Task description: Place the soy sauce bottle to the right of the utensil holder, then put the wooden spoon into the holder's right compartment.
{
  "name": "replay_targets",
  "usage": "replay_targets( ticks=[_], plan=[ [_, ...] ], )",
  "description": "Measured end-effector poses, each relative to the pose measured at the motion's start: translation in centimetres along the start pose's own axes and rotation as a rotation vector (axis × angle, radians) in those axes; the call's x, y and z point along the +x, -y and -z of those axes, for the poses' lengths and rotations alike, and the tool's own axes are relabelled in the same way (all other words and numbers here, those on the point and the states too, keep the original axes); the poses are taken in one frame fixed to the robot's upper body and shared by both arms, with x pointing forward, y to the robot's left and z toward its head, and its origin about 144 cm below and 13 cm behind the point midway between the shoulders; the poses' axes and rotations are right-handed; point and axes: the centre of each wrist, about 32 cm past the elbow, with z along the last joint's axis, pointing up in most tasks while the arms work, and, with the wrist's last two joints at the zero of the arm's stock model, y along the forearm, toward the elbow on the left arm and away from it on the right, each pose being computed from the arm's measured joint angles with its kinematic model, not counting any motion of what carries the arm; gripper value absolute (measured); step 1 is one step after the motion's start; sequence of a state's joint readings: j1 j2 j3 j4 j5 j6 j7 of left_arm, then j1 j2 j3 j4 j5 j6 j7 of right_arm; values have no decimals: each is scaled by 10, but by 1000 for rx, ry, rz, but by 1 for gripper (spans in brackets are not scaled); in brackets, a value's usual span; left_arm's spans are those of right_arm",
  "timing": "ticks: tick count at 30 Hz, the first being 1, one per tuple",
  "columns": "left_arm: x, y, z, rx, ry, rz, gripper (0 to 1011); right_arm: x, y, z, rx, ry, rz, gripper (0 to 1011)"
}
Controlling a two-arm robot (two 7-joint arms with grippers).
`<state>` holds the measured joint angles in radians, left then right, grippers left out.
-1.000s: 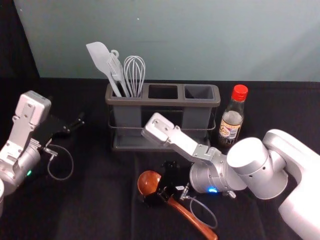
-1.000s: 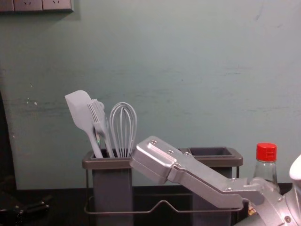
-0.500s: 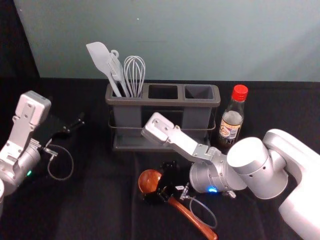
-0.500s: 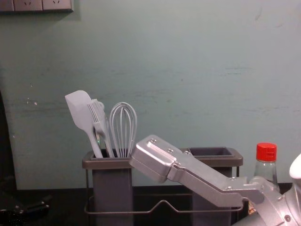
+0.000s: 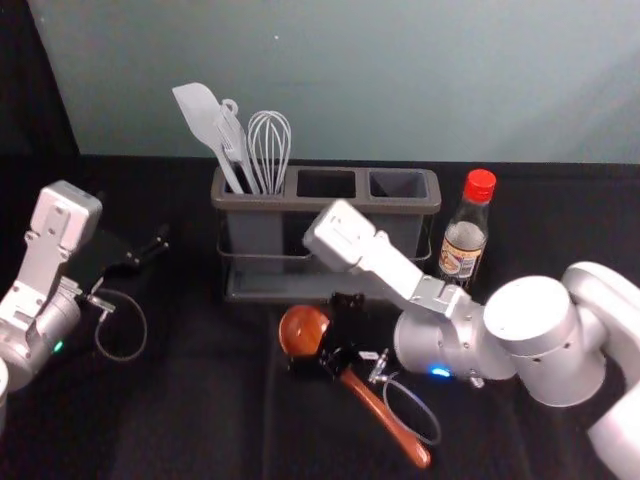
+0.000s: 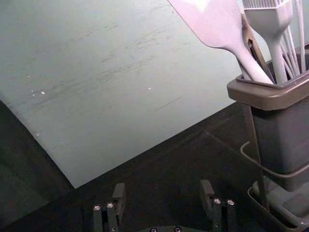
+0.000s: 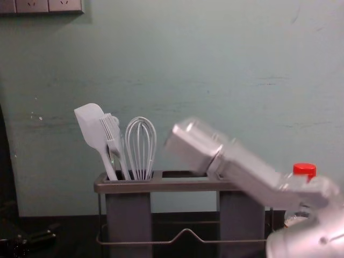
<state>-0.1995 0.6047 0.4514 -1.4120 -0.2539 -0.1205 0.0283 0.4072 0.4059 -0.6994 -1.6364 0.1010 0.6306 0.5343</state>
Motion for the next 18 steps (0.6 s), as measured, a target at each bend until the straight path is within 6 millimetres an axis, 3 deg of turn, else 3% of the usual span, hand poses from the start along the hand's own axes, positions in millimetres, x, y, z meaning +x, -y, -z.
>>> replay_targets(
  ticks=[10, 18],
  plan=[
    [0, 0, 0, 0, 0, 0, 1005, 2, 52, -5, 299, 26, 138, 846],
    [0, 0, 0, 0, 0, 0, 1005, 7, 82, -7, 517, 87, 282, 846]
  ],
)
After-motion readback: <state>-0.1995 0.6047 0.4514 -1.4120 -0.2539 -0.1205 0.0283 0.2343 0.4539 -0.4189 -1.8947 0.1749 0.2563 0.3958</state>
